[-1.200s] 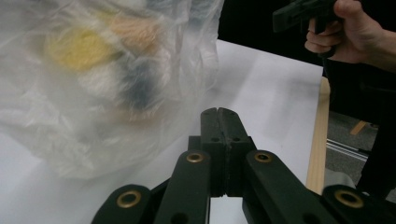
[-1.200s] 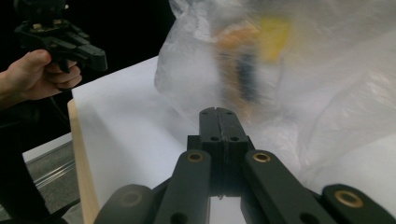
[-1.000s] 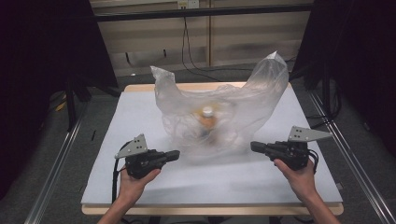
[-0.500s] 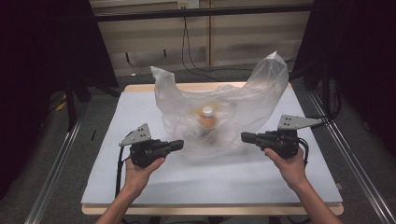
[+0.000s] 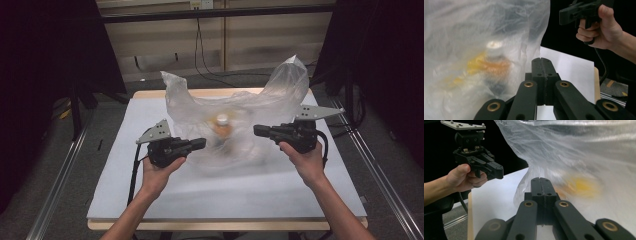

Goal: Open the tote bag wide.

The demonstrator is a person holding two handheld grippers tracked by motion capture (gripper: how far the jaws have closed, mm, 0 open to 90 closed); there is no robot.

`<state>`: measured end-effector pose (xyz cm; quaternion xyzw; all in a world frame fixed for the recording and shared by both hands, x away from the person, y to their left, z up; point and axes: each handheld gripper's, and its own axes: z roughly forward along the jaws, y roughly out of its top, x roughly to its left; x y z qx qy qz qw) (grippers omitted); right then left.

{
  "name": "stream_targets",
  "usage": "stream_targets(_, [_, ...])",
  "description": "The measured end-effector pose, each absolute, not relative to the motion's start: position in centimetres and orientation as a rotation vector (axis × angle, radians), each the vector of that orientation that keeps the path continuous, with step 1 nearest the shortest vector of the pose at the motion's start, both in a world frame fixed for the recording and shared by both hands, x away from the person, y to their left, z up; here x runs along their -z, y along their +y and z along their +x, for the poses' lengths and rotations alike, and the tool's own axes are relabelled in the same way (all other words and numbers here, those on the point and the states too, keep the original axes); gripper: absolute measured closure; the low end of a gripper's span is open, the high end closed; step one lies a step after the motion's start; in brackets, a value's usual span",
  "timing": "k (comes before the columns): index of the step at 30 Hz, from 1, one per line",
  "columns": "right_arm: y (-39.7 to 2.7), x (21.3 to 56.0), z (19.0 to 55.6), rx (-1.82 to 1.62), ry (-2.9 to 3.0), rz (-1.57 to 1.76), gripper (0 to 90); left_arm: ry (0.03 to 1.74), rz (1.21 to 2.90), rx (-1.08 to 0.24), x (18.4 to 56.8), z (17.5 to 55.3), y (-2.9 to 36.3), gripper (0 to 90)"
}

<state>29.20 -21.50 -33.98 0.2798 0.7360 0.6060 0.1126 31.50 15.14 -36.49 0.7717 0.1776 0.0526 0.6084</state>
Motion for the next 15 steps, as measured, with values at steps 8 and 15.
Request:
stream_targets(8, [-21.3,32.8,30.1,-1.784,2.14,0.826,90.0,0.357,1.758,-0.13,34.3,32.1,14.1,90.0])
stream_targets(15, [-21.1,30.8,31.0,-1.779,2.122,0.791,90.0,0.333,1.742,-0.141,32.1,32.9,13.1,90.0])
